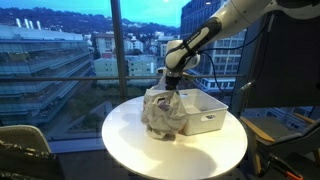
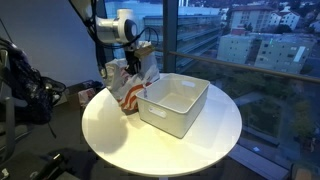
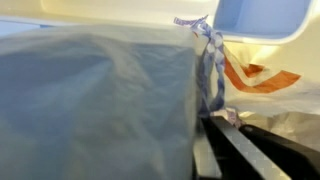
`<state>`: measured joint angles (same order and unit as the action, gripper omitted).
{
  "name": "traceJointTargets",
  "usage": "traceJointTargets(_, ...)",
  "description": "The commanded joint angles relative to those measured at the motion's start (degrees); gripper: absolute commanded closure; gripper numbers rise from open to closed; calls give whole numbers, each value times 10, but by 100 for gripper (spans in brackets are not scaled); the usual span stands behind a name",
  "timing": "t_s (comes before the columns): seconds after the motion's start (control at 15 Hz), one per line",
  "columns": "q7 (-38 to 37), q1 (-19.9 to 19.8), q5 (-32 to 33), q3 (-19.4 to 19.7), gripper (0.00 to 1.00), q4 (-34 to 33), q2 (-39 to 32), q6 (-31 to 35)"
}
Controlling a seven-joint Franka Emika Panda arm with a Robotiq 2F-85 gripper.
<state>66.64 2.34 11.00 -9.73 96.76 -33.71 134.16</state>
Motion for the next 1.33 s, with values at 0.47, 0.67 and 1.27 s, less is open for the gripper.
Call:
traceJointTargets(0.47,-64,-2,-108,-4,95,-3,180,-243)
traceJointTargets(0.67,-83,5,-128,0,95,-2,236,-240)
traceJointTargets(1.27,-201,38,-115,8,95,-13,434,-203)
